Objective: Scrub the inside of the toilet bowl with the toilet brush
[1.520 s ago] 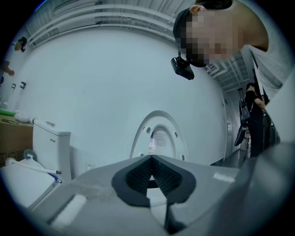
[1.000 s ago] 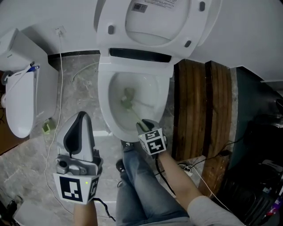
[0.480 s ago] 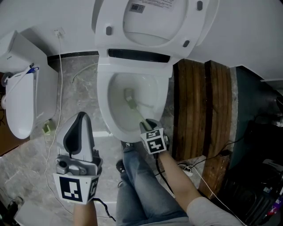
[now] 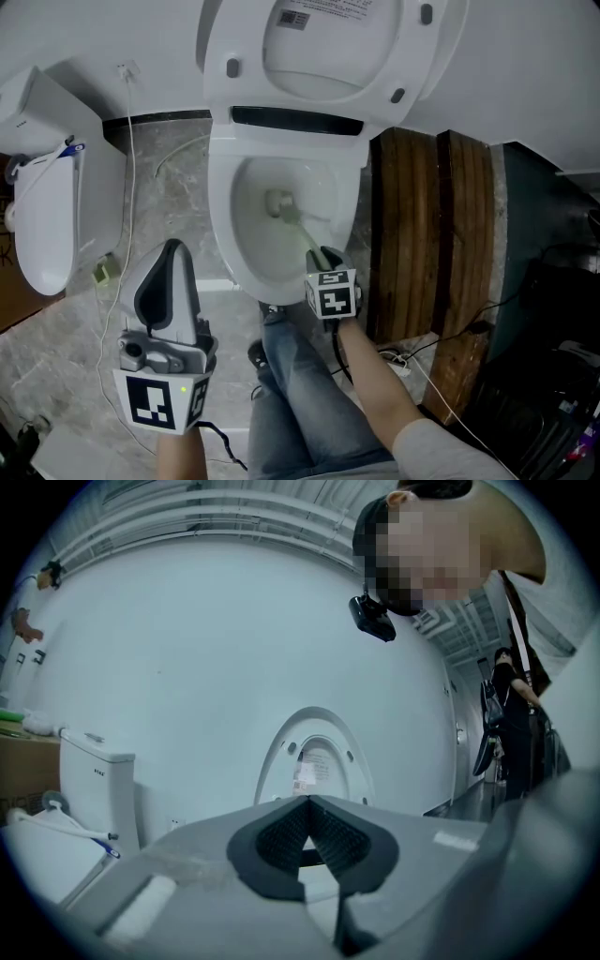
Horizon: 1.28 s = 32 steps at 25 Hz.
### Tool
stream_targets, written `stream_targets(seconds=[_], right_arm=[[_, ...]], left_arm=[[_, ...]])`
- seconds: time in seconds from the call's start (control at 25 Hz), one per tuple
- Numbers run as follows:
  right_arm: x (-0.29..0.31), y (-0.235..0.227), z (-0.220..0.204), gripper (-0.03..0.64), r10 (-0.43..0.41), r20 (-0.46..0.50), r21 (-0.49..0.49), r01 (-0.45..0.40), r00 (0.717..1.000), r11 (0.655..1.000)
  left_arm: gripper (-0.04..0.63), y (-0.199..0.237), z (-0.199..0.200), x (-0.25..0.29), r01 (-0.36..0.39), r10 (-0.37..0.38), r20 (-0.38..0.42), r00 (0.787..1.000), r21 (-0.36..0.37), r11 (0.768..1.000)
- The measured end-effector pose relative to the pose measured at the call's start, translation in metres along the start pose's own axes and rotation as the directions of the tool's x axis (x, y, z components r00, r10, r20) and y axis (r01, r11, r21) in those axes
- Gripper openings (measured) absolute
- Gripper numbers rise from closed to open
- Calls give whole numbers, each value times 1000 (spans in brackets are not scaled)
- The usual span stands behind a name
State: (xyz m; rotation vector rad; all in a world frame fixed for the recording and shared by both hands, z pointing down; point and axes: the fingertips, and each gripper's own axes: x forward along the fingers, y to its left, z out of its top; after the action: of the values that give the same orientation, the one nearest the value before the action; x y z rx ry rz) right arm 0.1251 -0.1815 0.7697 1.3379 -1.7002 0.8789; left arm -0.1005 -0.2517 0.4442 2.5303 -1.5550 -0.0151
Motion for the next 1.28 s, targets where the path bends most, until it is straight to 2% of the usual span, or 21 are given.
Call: stream_targets(seconds=[0.28,0.48,0.76,1.0,1.28], right_arm=[[9,-27,12,104,-45,5,128,45,999,991],[18,-40,21,104,-73,4,131,72,997,989],[31,-34,35,104,-85,10,161,82,996,984],[43,-26,43,104,-61,-5,178,61,998,982],[51,-3,60,103,8,0,130,-8,1000,991]], left_arm=[[3,5,-2,5,-12,12,-13,1000,1,1000],[3,11,-5,9,-19,19,-22,1000,-2,1000],[3,21,-9,13,-33,32,-26,999,-7,999],[3,33,-10,16,-55,54,-32,998,-9,998],[3,41,-10,18,-79,78,-59,995,-11,997]])
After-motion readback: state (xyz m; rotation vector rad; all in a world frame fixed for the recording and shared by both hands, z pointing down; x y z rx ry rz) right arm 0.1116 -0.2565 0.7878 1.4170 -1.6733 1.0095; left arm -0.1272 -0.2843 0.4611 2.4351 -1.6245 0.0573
